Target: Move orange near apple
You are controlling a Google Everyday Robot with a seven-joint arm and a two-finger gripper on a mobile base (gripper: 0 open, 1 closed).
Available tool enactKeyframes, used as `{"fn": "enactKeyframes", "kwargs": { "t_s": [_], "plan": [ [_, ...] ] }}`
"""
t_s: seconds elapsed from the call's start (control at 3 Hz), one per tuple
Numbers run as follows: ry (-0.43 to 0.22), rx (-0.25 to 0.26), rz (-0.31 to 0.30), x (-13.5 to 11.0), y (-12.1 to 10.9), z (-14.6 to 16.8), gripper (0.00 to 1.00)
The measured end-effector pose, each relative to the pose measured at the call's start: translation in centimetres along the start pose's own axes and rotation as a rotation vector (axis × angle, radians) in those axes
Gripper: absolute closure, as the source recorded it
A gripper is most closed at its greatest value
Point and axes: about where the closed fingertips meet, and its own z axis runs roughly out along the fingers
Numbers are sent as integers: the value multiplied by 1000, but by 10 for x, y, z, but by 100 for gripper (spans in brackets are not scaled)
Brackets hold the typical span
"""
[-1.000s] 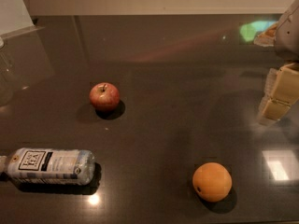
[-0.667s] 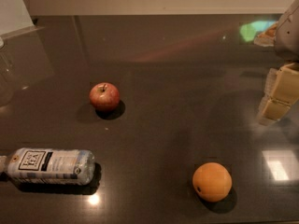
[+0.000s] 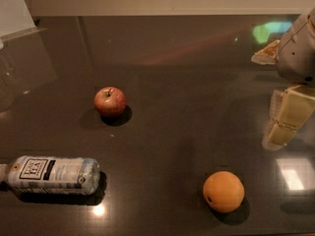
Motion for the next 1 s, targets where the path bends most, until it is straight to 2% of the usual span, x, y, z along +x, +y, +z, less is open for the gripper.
{"fn": "enactKeyframes", "kwargs": {
  "t_s": [0.33, 0.67, 1.0],
  "plan": [
    [-43, -58, -48, -4, 24, 15, 0],
    [-78, -126, -95, -4, 58, 28, 0],
    [-93, -129, -145, -4, 90, 42, 0]
  ]
}}
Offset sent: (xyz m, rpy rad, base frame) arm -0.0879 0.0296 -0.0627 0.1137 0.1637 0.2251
